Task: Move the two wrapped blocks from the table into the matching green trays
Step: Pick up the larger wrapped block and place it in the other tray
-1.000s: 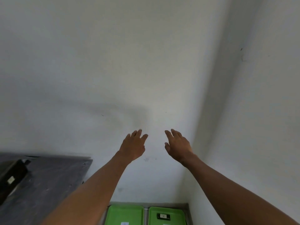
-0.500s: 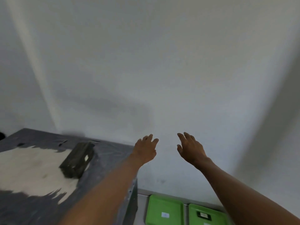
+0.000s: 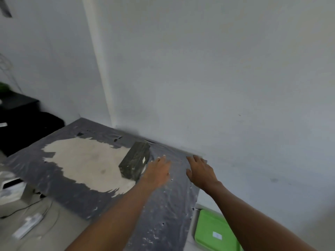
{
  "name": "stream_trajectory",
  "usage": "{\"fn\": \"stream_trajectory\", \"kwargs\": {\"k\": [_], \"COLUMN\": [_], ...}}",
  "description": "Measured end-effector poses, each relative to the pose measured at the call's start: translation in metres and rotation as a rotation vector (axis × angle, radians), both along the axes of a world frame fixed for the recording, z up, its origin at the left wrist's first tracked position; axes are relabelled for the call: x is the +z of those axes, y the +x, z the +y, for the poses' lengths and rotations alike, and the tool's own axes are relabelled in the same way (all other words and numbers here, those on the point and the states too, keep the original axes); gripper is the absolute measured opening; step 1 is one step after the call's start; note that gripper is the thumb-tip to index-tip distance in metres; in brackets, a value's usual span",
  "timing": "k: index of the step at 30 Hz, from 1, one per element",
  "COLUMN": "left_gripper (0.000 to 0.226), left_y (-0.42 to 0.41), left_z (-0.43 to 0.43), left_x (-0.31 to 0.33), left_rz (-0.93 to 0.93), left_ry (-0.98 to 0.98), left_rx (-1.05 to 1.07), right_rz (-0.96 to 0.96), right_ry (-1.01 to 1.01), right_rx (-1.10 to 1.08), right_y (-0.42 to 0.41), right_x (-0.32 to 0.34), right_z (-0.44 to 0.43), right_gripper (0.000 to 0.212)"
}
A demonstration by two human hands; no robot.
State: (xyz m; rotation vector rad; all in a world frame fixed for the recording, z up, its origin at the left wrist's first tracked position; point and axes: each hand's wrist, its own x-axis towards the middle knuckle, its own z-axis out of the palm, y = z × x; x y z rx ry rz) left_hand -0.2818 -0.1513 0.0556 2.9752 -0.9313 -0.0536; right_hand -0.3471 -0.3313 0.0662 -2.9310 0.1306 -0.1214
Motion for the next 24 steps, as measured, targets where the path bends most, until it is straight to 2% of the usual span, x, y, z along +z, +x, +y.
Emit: {"fn": "stream_trajectory", "kwargs": {"k": [10, 18, 21, 24], "left_gripper": [0.052, 0.042, 0.05, 0.067], "left_y": [0.111, 0.169, 0.182, 0.194], "left_z": [0.066, 0.102, 0.108, 0.113], "left_x": [-0.036, -0.069, -0.088, -0.111], "left_rz": [0.109, 0.243, 0.309, 0.343], "left_ry": [0.023, 0.02, 0.046, 0.052], "left_rx": [0.091, 0.173, 0.209, 0.208], "right_rz": [0.068, 0.168, 0.21, 0.242], "right_ry": [0.083, 0.172, 0.188, 0.208], "right_rx": [0.064, 0.072, 0.052, 0.009], "right_y": [0.122, 0.181, 0.195, 0.211], "right_x": [-0.044, -0.08, -0.094, -0.105], "right_z": [0.066, 0.114, 0.13, 0.14], "right_gripper": [0.046, 0.048, 0.051, 0.051]}}
